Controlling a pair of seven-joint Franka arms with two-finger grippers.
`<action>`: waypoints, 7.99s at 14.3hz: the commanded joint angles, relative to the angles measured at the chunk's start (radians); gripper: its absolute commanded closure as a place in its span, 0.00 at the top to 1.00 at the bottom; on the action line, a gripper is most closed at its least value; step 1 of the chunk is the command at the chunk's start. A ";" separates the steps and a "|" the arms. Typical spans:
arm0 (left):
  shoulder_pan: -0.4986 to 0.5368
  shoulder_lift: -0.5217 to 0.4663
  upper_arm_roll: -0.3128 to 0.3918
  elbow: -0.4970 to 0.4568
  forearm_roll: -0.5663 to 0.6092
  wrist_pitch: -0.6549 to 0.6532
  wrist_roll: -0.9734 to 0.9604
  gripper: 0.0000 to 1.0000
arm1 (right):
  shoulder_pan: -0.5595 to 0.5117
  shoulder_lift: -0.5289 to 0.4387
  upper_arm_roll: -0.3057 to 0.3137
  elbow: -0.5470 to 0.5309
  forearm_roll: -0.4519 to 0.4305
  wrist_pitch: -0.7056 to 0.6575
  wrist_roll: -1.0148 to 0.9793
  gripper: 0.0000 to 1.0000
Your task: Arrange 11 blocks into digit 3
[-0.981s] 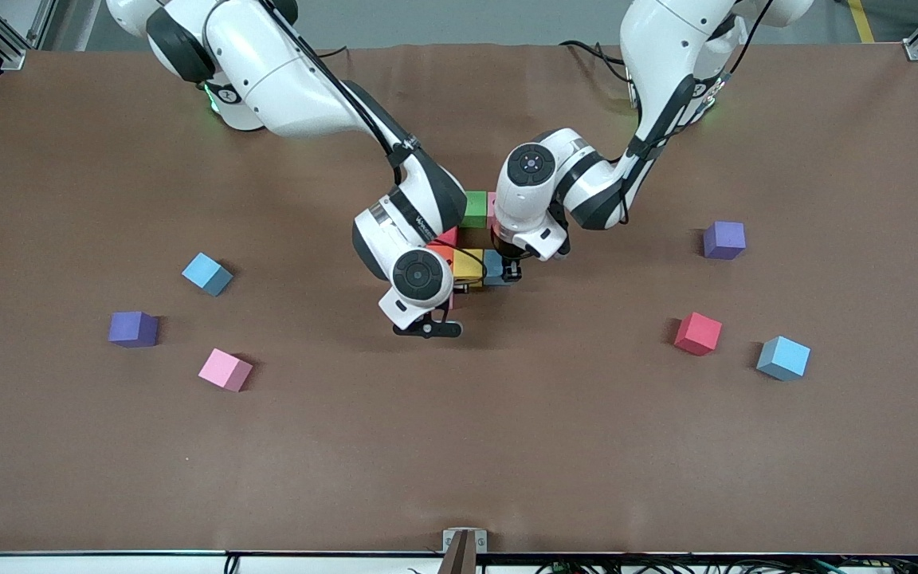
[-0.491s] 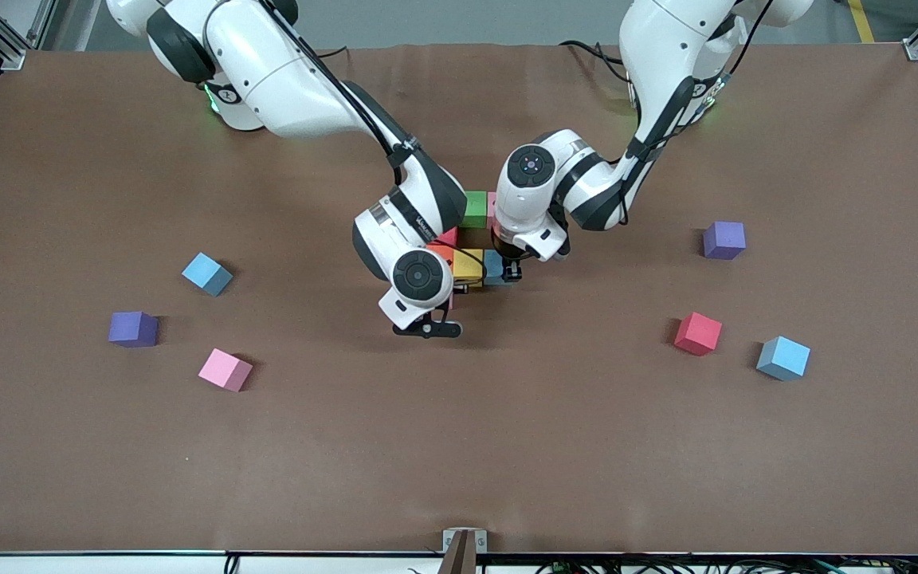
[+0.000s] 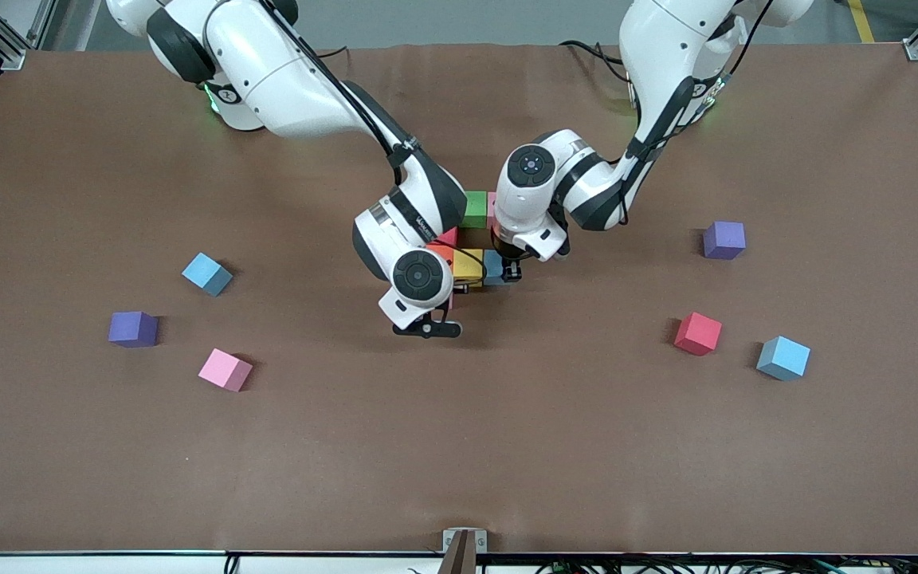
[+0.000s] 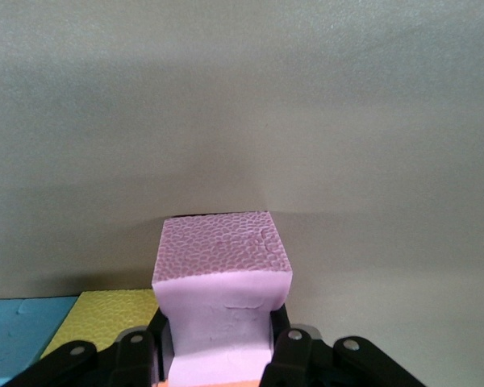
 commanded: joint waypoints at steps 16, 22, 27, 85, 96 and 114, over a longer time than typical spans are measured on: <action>-0.007 0.016 0.005 0.010 0.026 0.017 -0.022 0.26 | -0.024 -0.113 -0.148 0.007 0.014 -0.091 0.013 1.00; -0.007 0.024 0.005 0.023 0.026 0.015 -0.019 0.96 | -0.221 -0.132 -0.283 0.003 0.012 -0.046 0.030 1.00; -0.004 0.008 0.005 0.024 0.027 0.008 -0.012 1.00 | -0.384 -0.139 -0.277 -0.038 0.014 -0.029 -0.050 1.00; 0.676 -0.025 -0.027 0.136 0.013 -0.158 1.275 0.02 | 0.028 0.022 -0.147 0.105 0.076 0.063 -0.195 0.40; 0.690 -0.082 -0.143 0.279 -0.007 -0.396 1.271 0.01 | 0.033 0.036 -0.145 0.115 0.110 0.025 -0.196 0.40; 0.677 -0.108 -0.146 0.336 -0.011 -0.539 1.269 0.03 | 0.050 0.056 -0.145 0.123 0.110 0.028 -0.196 0.42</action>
